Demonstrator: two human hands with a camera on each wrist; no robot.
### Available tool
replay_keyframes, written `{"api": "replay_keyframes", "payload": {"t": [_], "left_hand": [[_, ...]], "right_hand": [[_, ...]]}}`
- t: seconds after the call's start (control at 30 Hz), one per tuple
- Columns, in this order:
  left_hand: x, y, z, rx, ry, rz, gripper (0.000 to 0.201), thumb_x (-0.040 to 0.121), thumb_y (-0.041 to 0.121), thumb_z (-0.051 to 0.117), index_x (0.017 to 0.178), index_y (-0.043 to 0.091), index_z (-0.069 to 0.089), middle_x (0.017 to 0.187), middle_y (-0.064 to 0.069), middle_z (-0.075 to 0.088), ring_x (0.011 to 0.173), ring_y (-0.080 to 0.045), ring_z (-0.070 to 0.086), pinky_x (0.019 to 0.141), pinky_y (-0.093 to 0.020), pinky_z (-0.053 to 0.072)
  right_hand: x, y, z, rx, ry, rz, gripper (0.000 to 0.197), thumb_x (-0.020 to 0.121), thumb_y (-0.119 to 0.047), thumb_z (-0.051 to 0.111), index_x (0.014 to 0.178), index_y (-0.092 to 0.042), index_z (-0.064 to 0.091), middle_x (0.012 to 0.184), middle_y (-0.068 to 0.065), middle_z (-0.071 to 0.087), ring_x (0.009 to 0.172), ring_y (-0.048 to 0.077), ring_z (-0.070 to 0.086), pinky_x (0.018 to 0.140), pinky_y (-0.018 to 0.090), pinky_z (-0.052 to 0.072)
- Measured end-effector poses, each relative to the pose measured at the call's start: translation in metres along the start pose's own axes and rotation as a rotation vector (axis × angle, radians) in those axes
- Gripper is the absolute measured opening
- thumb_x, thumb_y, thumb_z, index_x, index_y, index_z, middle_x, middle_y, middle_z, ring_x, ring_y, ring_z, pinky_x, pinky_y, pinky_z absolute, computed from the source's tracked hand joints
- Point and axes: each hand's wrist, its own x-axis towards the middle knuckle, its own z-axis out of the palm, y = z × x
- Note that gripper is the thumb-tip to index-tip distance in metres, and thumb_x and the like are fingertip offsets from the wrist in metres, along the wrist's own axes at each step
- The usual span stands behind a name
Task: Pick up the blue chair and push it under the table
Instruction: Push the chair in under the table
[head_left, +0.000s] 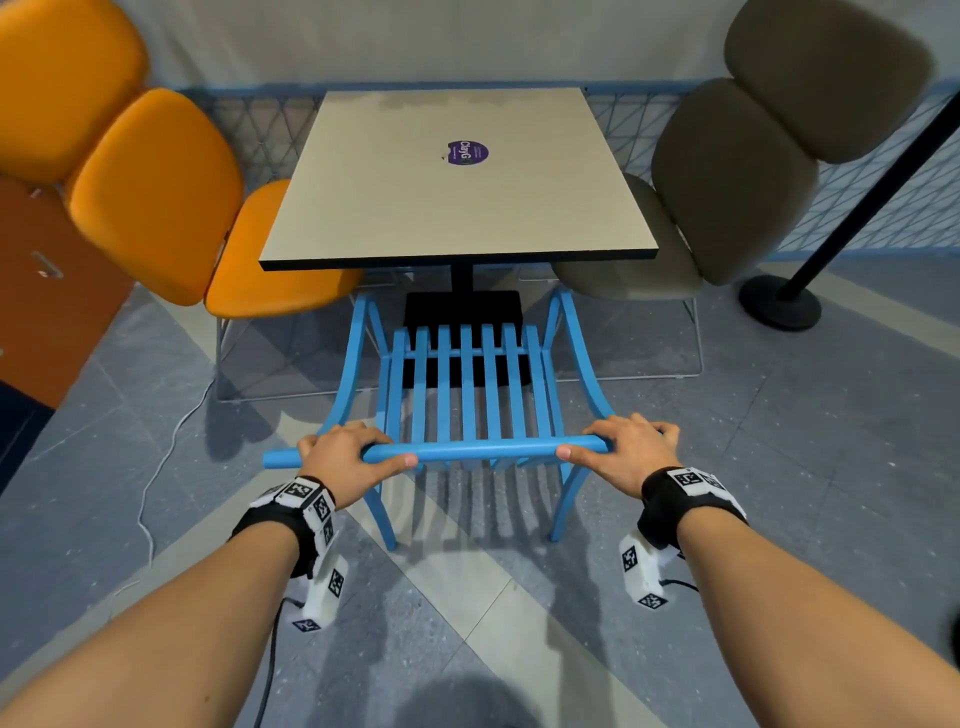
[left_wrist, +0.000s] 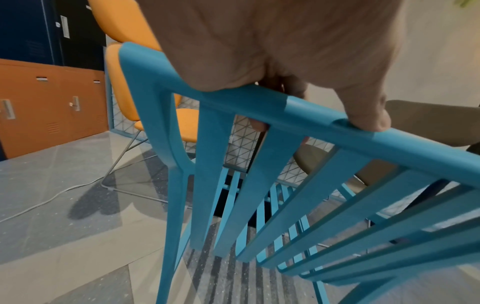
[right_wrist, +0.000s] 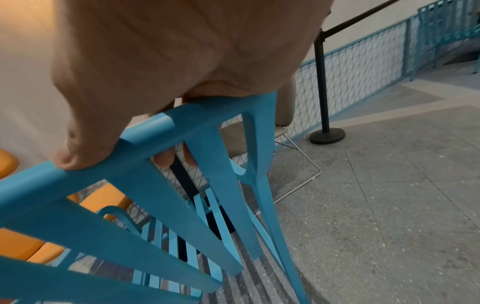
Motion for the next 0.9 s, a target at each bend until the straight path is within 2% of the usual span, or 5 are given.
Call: {"api": "replay_keyframes", "payload": {"t": [0.23, 0.33, 0.57, 0.73, 0.9], "left_hand": [[0.018, -0.009, -0.009, -0.014, 0.009, 0.004, 0.068, 0.059, 0.093, 0.037, 0.085, 0.040, 0.070, 0.075, 0.015, 0.062, 0.082, -0.008, 0.055, 0.078, -0.039, 0.027], [0.014, -0.009, -0.007, -0.018, 0.011, 0.000, 0.066, 0.060, 0.093, 0.038, 0.084, 0.040, 0.069, 0.075, 0.015, 0.063, 0.083, -0.007, 0.055, 0.079, -0.039, 0.027], [0.008, -0.001, -0.012, -0.027, -0.014, -0.049, 0.057, 0.062, 0.088, 0.048, 0.085, 0.041, 0.070, 0.077, 0.014, 0.064, 0.084, -0.008, 0.055, 0.078, -0.037, 0.026], [0.004, 0.000, -0.008, -0.034, 0.015, -0.054, 0.067, 0.055, 0.092, 0.041, 0.083, 0.038, 0.070, 0.076, 0.015, 0.062, 0.083, -0.008, 0.054, 0.077, -0.037, 0.027], [0.012, -0.012, -0.017, -0.031, 0.016, -0.038, 0.067, 0.056, 0.093, 0.040, 0.083, 0.041, 0.070, 0.077, 0.015, 0.062, 0.084, -0.006, 0.054, 0.078, -0.037, 0.026]], "right_hand": [[0.011, -0.011, -0.004, -0.020, 0.017, -0.011, 0.059, 0.075, -0.091, 0.032, 0.090, -0.044, 0.063, 0.078, -0.020, 0.050, 0.095, 0.011, 0.045, 0.095, 0.045, 0.023], [0.008, -0.010, -0.002, -0.041, -0.010, -0.017, 0.059, 0.076, -0.091, 0.030, 0.095, -0.046, 0.062, 0.079, -0.021, 0.048, 0.096, 0.012, 0.045, 0.097, 0.045, 0.023], [0.006, -0.013, -0.004, 0.013, -0.021, -0.009, 0.059, 0.075, -0.090, 0.036, 0.091, -0.042, 0.068, 0.081, -0.017, 0.056, 0.095, 0.012, 0.045, 0.094, 0.043, 0.022], [0.005, -0.009, -0.005, 0.010, -0.040, -0.012, 0.062, 0.075, -0.091, 0.035, 0.095, -0.043, 0.068, 0.082, -0.018, 0.055, 0.097, 0.012, 0.045, 0.093, 0.043, 0.020], [0.007, -0.022, -0.001, -0.018, -0.035, -0.010, 0.065, 0.074, -0.093, 0.028, 0.095, -0.045, 0.065, 0.083, -0.017, 0.056, 0.096, 0.011, 0.045, 0.091, 0.043, 0.020]]}}
